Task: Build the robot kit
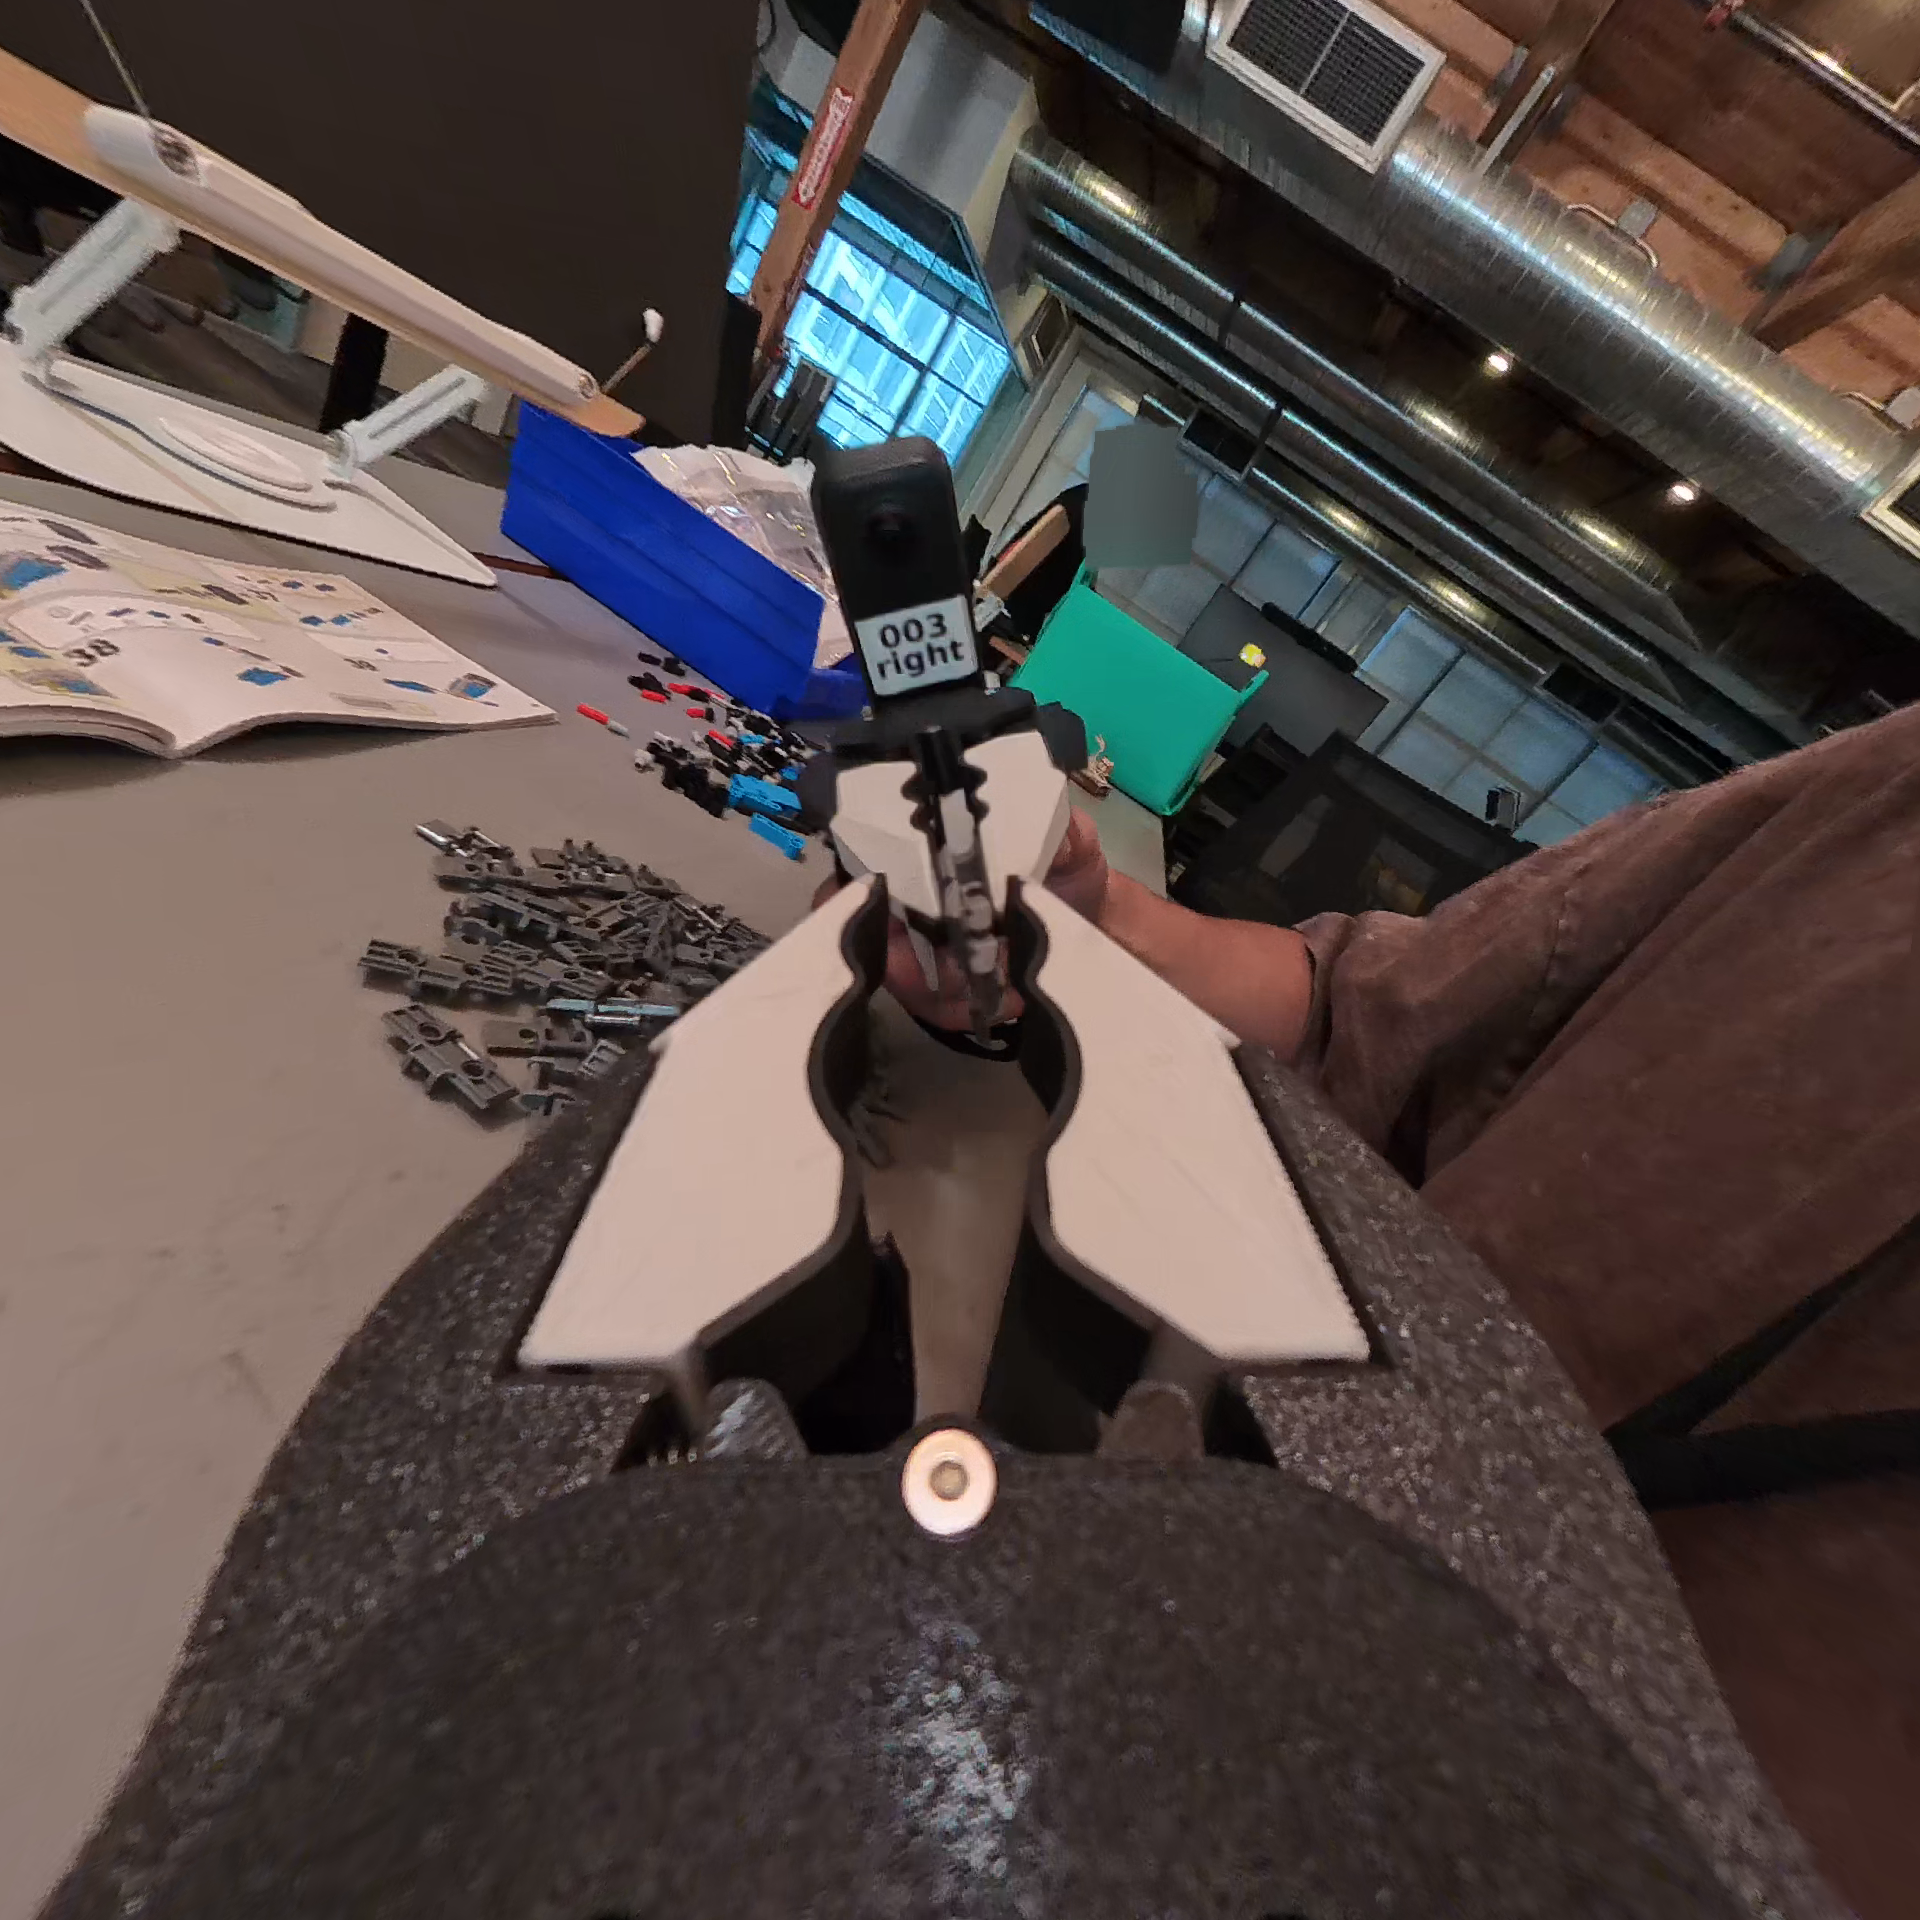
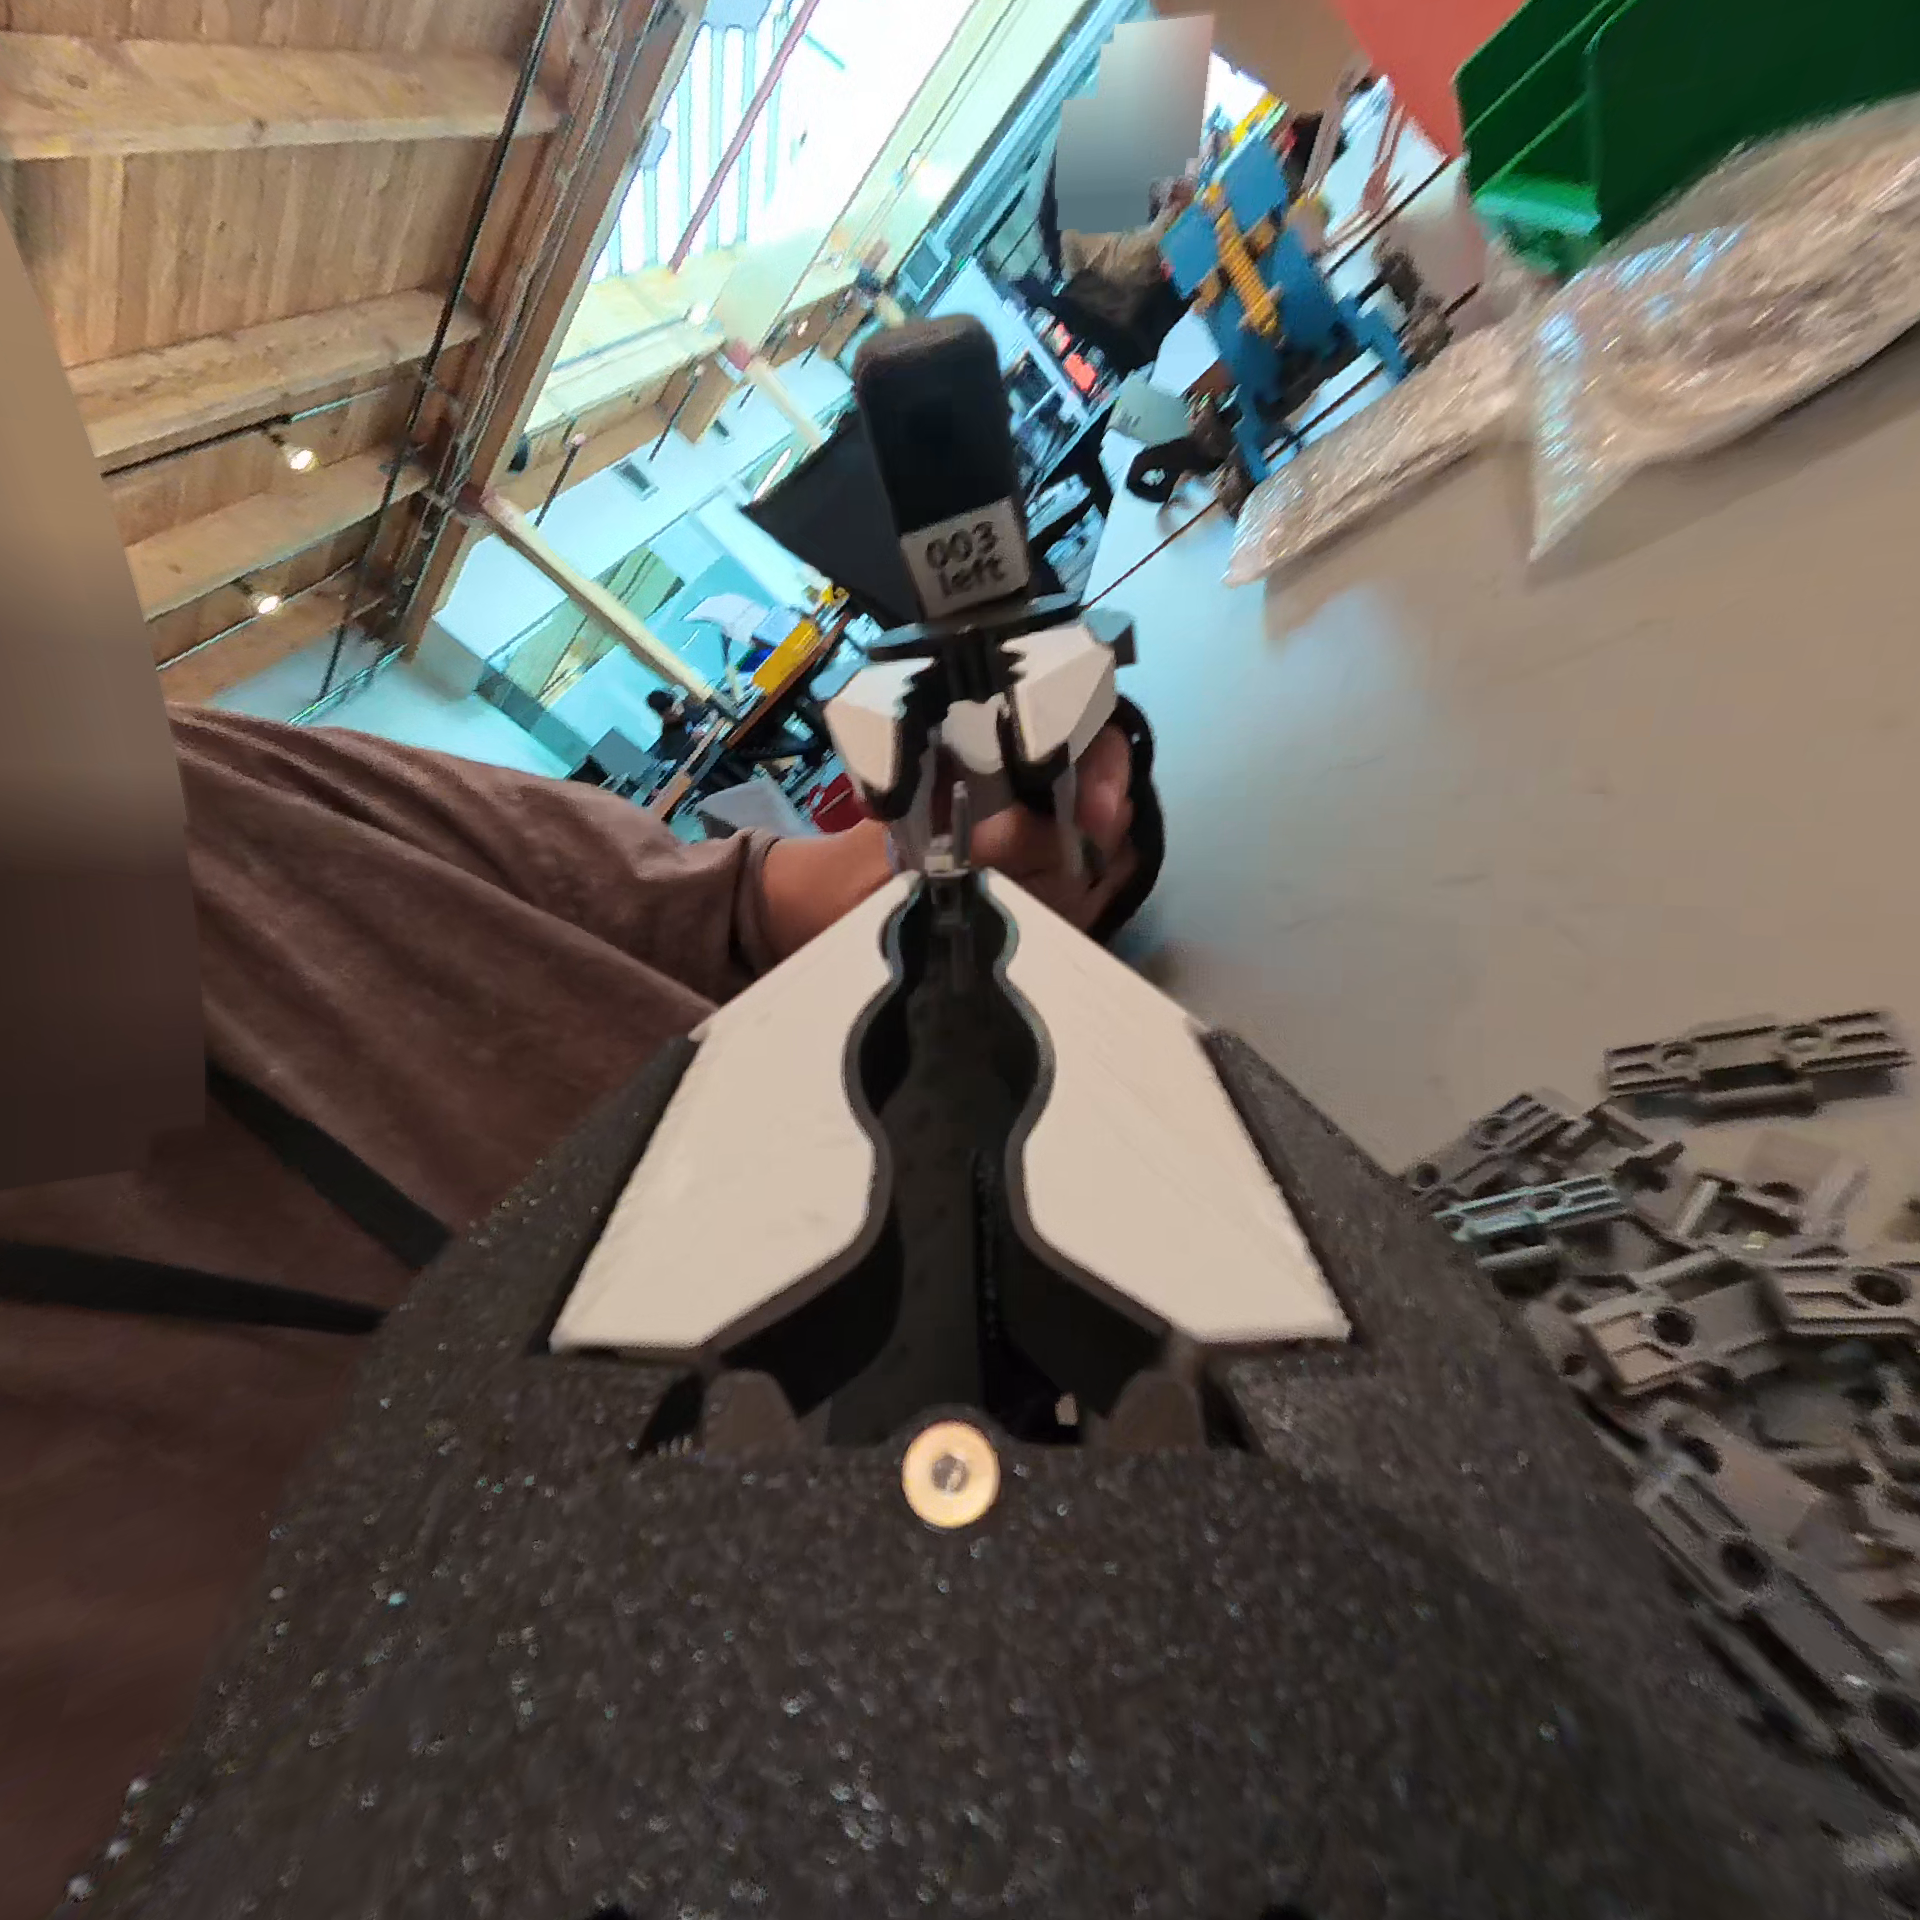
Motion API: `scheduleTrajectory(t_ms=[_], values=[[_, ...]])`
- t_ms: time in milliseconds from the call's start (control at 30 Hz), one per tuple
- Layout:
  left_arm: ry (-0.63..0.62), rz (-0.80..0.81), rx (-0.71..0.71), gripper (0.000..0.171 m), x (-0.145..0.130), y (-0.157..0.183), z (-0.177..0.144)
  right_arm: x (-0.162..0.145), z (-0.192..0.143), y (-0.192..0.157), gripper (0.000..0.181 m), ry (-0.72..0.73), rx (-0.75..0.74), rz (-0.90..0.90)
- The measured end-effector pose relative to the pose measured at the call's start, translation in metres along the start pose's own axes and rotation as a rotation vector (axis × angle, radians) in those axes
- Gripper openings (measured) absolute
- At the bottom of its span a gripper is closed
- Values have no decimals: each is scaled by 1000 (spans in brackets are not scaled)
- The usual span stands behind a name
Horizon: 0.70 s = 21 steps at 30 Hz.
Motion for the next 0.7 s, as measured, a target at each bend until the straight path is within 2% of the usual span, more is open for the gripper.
scheduleTrajectory(t_ms=[67,200,300,400,500,533,567,633,667,700], values=[[-23,20,-42,3,-1,3,2,-1,3,-3,6,-3,43,4],[-38,-3,1,3,-1,-1,2,-1,1,0,7,6,-28,-15],[-34,-17,43,10,-1,-4,2,2,-2,-1,7,-4,-204,-120],[-35,-22,59,13,-1,-5,2,5,-9,-2,7,-6,-449,-244],[-22,-31,91,22,-1,-8,1,9,-14,-8,7,7,-574,-335],[-13,-33,96,23,0,-8,0,9,-14,-10,7,-9,-578,-347],[1,-32,104,23,0,-9,-1,8,-11,-13,8,-31,-508,-340],[44,-26,106,23,2,-9,-6,8,-8,-23,7,-3,-219,-239],[66,-26,106,23,3,-9,-8,11,-11,-21,7,43,-210,-195],[88,-25,109,23,4,-9,-10,11,-16,-11,7,42,-362,-184]])
Point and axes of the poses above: each gripper's, where its closed fingertips meet, z out along the fingers, x out of its top, y = z × x across the jaws, the point moved 9 cm from there along -z, back along the fingers, and after that the axes turned 11 degrees about -y, right-handed, at the moved point
